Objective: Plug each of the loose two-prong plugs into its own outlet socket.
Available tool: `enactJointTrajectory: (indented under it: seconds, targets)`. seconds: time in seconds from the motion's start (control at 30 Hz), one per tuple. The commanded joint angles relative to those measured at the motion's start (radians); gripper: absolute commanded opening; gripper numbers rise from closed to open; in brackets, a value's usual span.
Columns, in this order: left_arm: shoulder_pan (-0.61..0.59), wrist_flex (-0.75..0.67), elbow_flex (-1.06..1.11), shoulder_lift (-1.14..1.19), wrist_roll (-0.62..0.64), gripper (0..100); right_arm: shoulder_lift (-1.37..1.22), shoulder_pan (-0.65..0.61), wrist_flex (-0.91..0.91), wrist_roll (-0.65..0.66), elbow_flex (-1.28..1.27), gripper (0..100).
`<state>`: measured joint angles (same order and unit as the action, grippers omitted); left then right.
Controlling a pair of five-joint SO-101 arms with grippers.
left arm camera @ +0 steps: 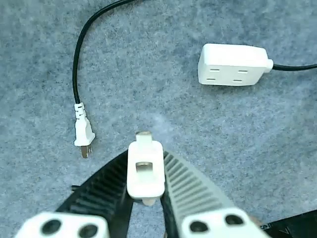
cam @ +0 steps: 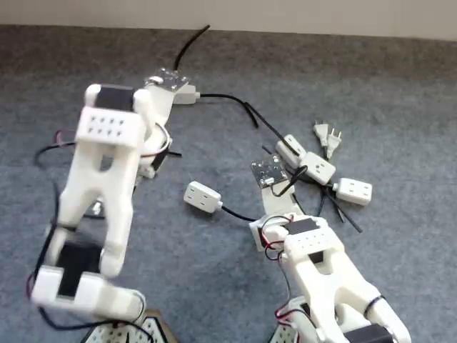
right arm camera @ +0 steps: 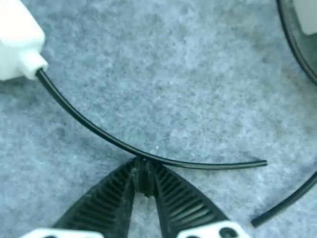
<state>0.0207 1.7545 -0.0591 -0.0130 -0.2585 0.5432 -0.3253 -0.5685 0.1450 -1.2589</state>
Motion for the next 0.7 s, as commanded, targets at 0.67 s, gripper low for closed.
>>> enactJointTrajectory:
  seconds: [0.67]
  targets:
    - [-0.013,-0.253,0.995,-0.891,-0.147,1,0.008,0.016,0.012,-0.011,-0.001,1.3]
